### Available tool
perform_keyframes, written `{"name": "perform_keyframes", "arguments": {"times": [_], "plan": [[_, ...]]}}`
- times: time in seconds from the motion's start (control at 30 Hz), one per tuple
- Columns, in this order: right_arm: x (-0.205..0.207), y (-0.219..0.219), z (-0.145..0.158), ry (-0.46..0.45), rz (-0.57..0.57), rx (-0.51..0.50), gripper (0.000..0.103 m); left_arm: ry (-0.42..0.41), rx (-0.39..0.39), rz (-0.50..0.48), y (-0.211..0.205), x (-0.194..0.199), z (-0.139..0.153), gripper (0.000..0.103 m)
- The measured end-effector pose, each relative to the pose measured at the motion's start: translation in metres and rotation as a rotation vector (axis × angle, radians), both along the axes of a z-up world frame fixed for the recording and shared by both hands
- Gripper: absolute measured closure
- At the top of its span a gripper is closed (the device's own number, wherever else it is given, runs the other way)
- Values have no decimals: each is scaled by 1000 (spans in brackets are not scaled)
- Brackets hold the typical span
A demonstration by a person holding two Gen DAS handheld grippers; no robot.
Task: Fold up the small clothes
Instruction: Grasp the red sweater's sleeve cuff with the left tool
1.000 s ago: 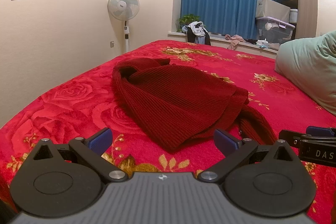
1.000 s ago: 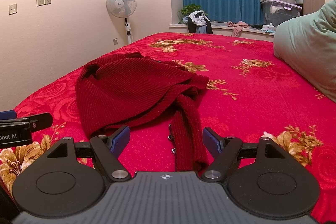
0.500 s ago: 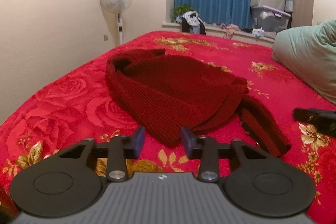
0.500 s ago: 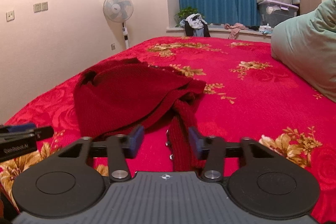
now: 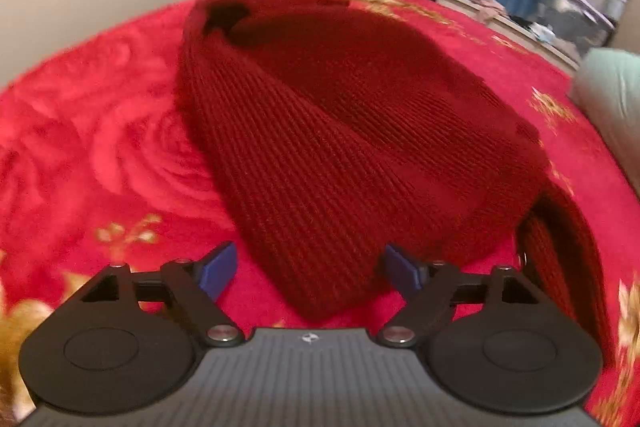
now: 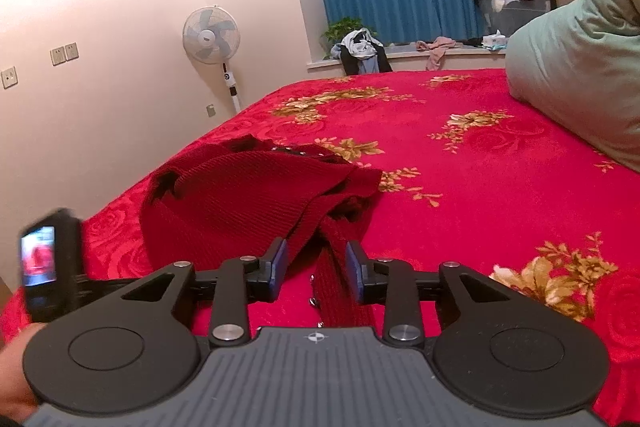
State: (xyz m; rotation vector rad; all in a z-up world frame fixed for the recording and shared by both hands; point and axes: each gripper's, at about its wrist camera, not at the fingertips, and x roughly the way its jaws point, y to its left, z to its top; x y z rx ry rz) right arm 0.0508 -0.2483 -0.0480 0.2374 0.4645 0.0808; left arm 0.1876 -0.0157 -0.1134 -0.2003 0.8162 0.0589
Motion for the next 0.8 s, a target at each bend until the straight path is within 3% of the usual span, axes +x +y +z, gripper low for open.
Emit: {"name": "perform_keyframes", "arguments": {"times": [0.1, 0.17, 0.23, 0.3, 0.37, 0.53, 0.7, 0.8], "plan": [[0, -3, 6, -57, 4, -6, 68, 23, -59, 43, -1, 22, -5, 11], [2, -7, 7, -71, -2, -3, 68, 40, -50, 59, -5, 34, -6, 11], [5, -12, 7, -60, -19, 5, 68, 50, 36, 20, -16, 43, -5, 31], [6, -17, 5, -54, -42, 11, 68, 29, 146, -80, -27, 45, 1, 78], [8, -22, 2, -35, -70, 19, 68, 15, 229, -140, -32, 38, 10, 82], [10, -29, -5, 7, -101, 75, 83, -119, 359, -313, -28, -31, 39, 88], [4, -23, -10, 20, -92, 64, 83, -166, 362, -373, 25, -108, 55, 89], [2, -19, -14, 43, -77, 61, 82, -109, 353, -347, 71, -137, 51, 89]]}}
